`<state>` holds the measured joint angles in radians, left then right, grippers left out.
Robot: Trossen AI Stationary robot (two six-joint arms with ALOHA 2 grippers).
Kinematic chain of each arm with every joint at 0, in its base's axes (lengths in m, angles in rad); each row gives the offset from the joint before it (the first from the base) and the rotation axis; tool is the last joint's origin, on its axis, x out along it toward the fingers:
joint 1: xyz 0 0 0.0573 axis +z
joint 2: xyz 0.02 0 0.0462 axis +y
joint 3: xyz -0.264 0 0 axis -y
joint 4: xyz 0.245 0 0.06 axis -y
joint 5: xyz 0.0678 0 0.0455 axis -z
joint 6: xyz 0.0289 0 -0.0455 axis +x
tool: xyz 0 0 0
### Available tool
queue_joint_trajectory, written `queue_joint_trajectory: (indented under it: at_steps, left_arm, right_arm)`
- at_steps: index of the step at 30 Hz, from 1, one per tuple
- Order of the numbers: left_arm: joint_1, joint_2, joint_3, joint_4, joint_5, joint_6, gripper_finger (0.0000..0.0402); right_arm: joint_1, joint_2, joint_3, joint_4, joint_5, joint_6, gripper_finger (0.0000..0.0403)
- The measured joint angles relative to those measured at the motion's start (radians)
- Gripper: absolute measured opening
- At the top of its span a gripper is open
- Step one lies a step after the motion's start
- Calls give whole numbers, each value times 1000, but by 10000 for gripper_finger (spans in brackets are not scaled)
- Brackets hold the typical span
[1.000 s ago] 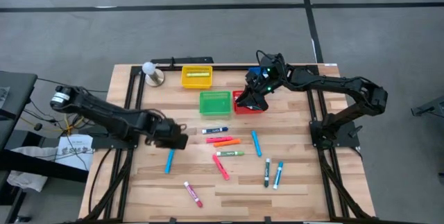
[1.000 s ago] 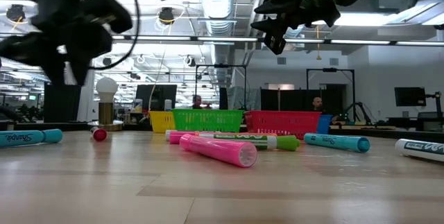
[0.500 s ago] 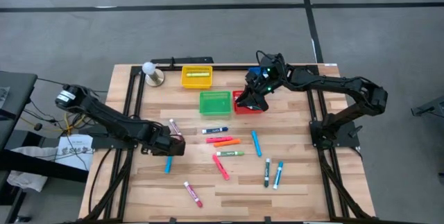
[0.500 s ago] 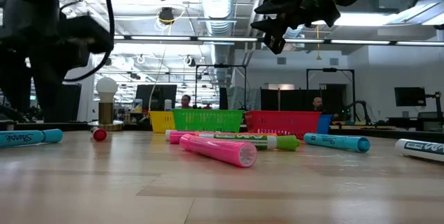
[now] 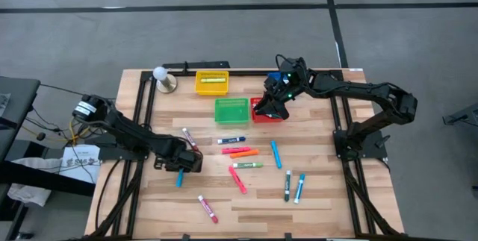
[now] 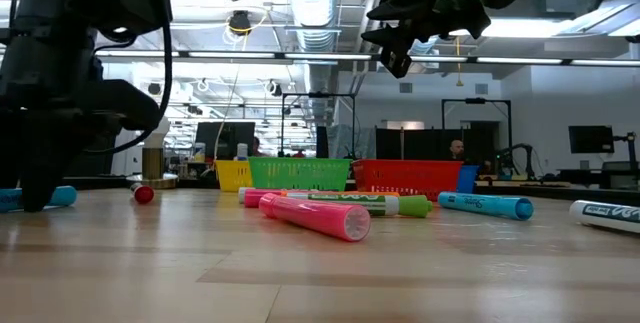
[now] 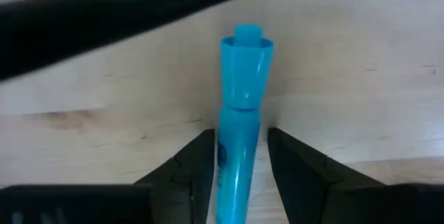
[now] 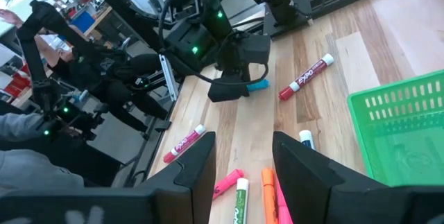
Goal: Pick & Place Markers
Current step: Put the blue highlighter into the yellow bin
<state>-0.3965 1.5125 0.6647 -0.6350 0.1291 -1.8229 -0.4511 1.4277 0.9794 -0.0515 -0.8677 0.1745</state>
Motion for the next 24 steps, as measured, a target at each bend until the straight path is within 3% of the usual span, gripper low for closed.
queue_joint_trajectory:
  at_steps: [4, 11, 24]
  left_arm:
    - [0, 4, -1, 2, 3, 0, 129]
    - [-2, -3, -2, 12, -13, 4, 64]
    - [0, -189, -8, 8, -96, 46, 66]
  right_arm:
    - [0, 0, 0, 0, 0, 0, 131]
    - [0, 0, 0, 0, 0, -1, 131]
    - [0, 0, 0, 3, 0, -3, 131]
